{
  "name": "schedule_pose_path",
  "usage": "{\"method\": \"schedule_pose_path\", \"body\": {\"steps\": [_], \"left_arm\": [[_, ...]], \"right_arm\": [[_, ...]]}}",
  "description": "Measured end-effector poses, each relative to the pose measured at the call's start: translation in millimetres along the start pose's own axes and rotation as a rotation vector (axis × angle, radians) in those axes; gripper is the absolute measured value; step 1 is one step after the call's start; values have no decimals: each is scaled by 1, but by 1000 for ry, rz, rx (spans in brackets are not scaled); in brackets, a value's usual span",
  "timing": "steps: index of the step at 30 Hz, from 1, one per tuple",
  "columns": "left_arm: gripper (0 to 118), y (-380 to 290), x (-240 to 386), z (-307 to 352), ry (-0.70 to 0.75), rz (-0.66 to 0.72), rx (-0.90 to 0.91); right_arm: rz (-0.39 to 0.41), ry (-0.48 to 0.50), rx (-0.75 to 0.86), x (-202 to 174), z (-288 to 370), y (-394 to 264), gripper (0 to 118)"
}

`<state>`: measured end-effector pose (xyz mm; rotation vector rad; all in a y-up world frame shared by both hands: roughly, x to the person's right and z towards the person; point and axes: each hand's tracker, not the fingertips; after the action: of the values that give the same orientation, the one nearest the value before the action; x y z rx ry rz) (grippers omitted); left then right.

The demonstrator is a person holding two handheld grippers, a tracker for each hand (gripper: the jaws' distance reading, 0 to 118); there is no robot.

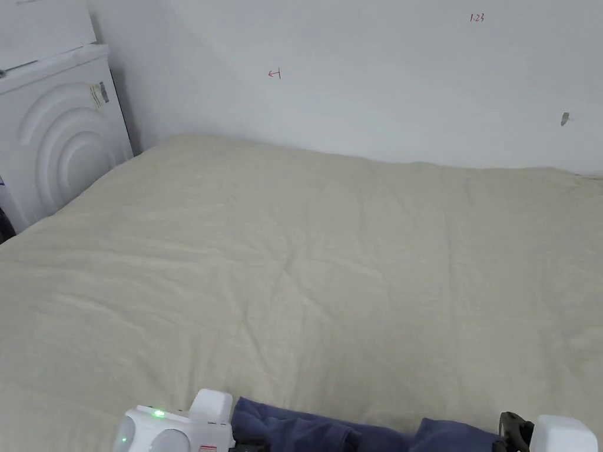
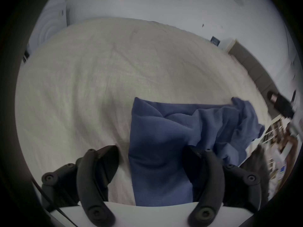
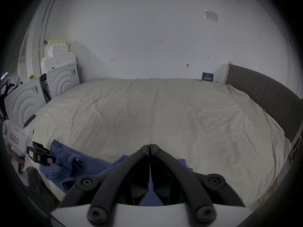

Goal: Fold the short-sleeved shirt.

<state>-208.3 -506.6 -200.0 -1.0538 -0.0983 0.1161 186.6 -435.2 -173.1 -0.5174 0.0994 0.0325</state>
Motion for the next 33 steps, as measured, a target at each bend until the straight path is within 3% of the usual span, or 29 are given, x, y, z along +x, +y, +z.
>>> {"method": "schedule_pose_path", "body": {"steps": [2,4,5,6,10,17,22,25,33], "left_arm": [[62,0,6,2,33,-30,5],[14,2,9,7,31,-39,15],[9,3,9,9,-14,-57,36],[7,2,11,11,-64,-51,50],[1,6,12,10,-44,-67,-6],[0,20,-39,38,-295,153,23],[0,27,-55,69,-409,193,49],[0,36,-65,91,-404,204,69],[0,66,-89,135,-190,196,97]], "right_arm": [[2,2,2,-1,1,1,1],[7,1,3,-1,1,0,1],[8,0,4,0,1,0,1],[7,-1,5,0,1,0,1],[-2,-1,5,2,1,0,1],[-11,-9,12,11,4,2,1],[-24,-19,13,17,4,2,1],[-30,-20,13,18,5,2,1],[-36,-21,13,21,4,0,1]]}}
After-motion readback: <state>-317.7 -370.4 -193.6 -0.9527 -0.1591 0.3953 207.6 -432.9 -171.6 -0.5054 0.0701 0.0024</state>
